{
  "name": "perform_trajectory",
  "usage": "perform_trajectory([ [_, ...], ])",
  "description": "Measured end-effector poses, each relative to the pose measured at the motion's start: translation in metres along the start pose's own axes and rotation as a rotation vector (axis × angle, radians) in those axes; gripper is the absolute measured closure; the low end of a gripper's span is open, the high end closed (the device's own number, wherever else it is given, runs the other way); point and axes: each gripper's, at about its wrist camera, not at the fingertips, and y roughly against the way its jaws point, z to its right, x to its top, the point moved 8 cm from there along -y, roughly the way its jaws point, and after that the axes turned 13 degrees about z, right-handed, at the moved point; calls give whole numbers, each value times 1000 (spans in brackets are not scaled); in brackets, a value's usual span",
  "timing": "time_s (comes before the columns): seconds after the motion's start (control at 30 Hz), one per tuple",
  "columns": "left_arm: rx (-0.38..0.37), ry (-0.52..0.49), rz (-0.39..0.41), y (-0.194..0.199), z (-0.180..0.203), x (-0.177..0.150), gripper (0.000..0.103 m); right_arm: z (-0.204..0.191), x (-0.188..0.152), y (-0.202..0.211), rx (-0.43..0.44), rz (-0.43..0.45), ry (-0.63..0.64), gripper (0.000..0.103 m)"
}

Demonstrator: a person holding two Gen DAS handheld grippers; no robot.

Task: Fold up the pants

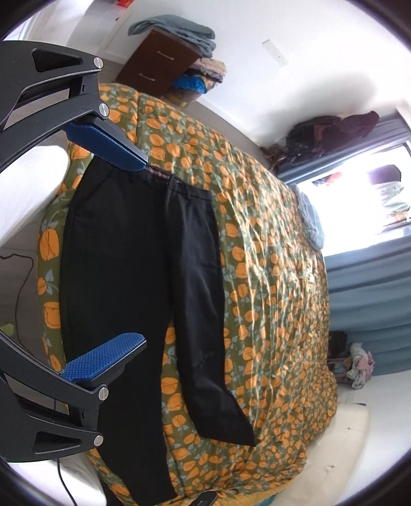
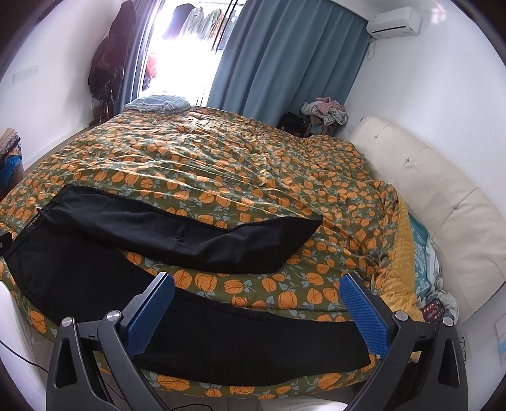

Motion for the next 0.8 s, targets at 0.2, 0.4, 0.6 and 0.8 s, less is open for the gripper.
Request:
perform_trajectory([
  [0.2, 24, 26, -6, -8, -12, 3, 0, -9, 15, -13, 29, 6, -11, 0],
  [0.4, -23, 63, 18, -20, -4, 9, 0, -15, -13, -34, 260, -82, -223, 0],
  [0.6, -82, 100, -12, -50, 14, 5, 0, 3, -101, -68, 427, -141, -393, 0],
  [0.8, -88, 85, -76, -80, 39, -7, 0, 105, -171, -172, 297, -247, -562, 0],
])
